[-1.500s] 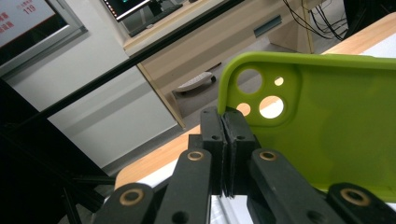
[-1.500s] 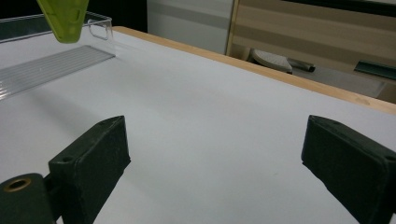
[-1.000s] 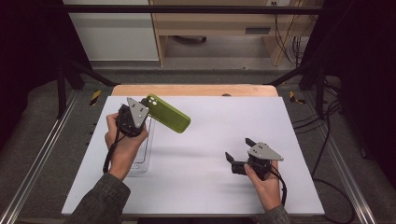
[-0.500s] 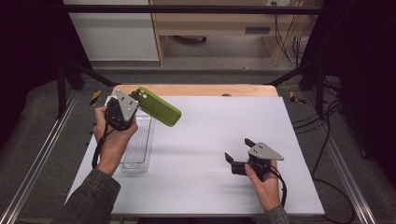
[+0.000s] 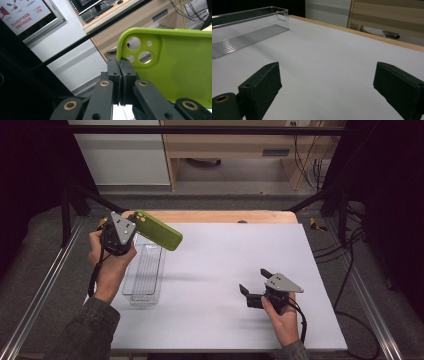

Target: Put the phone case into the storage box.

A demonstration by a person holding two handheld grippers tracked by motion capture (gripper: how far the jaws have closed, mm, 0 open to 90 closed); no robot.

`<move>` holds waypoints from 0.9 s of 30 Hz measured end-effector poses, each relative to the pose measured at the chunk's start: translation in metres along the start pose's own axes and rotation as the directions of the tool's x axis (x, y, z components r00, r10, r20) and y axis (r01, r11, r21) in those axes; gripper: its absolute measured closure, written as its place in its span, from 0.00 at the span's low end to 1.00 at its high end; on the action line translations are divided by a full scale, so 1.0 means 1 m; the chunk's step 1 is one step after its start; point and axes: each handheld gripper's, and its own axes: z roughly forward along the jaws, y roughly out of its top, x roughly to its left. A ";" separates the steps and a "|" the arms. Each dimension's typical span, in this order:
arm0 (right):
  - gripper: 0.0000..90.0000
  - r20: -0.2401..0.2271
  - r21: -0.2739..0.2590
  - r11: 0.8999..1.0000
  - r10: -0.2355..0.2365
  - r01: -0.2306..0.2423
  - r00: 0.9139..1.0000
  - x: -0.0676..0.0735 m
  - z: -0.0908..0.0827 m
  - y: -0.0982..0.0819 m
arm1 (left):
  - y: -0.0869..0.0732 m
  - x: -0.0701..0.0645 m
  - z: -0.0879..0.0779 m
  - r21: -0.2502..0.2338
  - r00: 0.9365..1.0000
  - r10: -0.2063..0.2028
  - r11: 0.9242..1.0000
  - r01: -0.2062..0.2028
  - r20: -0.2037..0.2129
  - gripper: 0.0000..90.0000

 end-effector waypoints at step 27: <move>0.07 0.006 -0.038 0.999 0.020 -0.020 1.000 -0.003 -0.005 0.003 | -0.004 0.005 -0.005 0.003 0.999 0.005 1.000 -0.005 -0.046 0.98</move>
